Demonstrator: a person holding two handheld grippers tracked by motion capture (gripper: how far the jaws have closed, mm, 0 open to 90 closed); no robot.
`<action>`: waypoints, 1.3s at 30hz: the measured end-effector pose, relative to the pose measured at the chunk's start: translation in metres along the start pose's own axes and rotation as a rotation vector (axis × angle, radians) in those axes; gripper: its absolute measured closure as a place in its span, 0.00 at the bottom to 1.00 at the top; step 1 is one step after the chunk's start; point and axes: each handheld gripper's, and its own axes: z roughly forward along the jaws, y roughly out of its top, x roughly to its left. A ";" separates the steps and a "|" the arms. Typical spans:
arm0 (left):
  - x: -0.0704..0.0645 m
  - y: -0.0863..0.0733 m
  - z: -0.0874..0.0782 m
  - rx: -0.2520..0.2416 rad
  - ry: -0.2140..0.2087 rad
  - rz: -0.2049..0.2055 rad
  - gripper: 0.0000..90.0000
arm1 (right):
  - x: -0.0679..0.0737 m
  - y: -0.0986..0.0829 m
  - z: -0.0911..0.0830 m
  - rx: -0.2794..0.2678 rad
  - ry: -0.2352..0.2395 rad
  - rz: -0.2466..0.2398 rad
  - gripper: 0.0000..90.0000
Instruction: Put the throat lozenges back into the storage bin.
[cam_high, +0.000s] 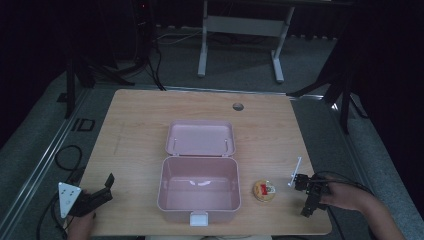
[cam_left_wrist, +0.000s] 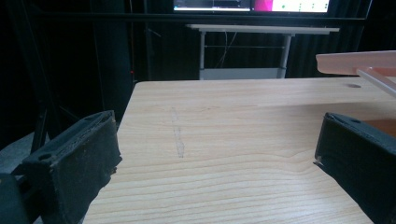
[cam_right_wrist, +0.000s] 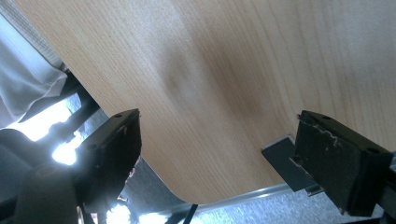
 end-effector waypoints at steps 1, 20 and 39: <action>0.000 0.000 0.000 0.000 0.000 0.000 0.00 | 0.001 0.002 0.000 0.007 -0.010 -0.009 0.16; 0.000 0.000 0.000 -0.001 -0.005 0.000 0.00 | 0.012 0.049 -0.007 -0.049 -0.054 -0.158 0.16; 0.001 0.000 0.000 0.000 -0.017 -0.005 0.00 | 0.018 0.094 0.001 -0.062 -0.098 -0.248 0.21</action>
